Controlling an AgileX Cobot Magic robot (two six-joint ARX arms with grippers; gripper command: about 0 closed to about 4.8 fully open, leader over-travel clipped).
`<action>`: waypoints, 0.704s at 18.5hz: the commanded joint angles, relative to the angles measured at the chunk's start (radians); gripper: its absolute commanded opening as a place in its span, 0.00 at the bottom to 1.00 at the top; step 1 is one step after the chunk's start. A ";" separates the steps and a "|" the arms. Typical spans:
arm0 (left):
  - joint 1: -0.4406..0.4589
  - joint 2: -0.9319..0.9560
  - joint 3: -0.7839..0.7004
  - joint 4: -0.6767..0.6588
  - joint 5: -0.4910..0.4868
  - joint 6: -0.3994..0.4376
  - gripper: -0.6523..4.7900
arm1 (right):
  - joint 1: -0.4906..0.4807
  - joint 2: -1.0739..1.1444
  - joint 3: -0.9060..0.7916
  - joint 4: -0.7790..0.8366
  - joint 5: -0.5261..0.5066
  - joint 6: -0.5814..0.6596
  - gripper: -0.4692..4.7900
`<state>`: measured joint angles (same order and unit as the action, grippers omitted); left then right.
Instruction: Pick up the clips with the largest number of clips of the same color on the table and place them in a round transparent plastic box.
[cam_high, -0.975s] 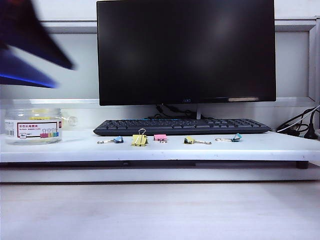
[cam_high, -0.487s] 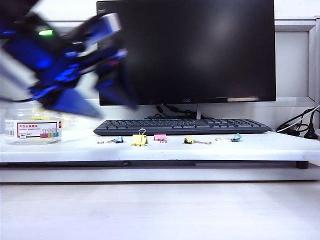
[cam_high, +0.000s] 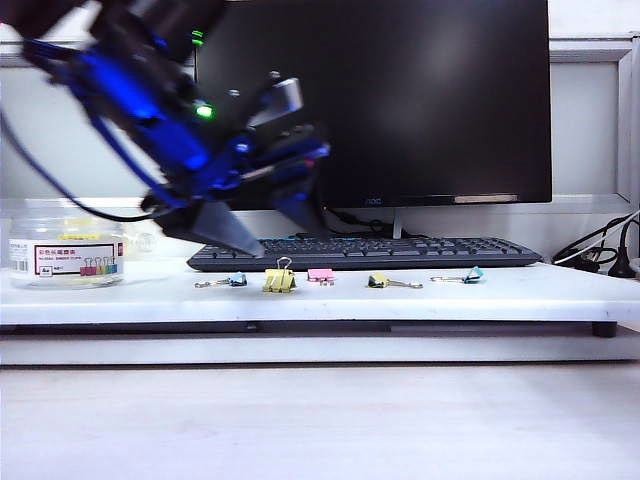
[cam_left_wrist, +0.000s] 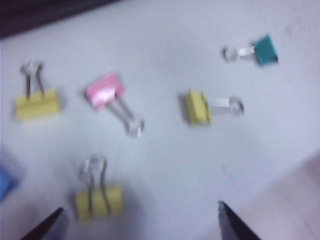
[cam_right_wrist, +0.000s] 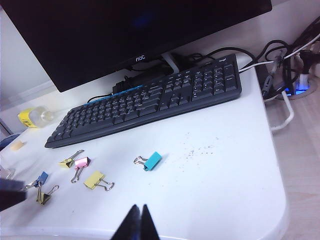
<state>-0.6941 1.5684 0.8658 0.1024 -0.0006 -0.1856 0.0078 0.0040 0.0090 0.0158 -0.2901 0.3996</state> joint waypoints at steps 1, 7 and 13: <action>-0.001 0.016 0.028 0.017 0.004 -0.005 0.85 | 0.000 -0.002 -0.003 0.010 -0.005 0.016 0.09; 0.000 0.016 0.028 -0.013 0.013 0.116 0.79 | 0.000 -0.002 -0.003 0.010 -0.005 0.016 0.09; 0.019 0.016 0.028 -0.071 0.024 0.296 0.80 | 0.000 -0.002 -0.003 0.010 -0.009 0.016 0.09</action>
<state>-0.6788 1.5887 0.8883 0.0250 0.0177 0.0883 0.0078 0.0040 0.0090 0.0158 -0.2920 0.4114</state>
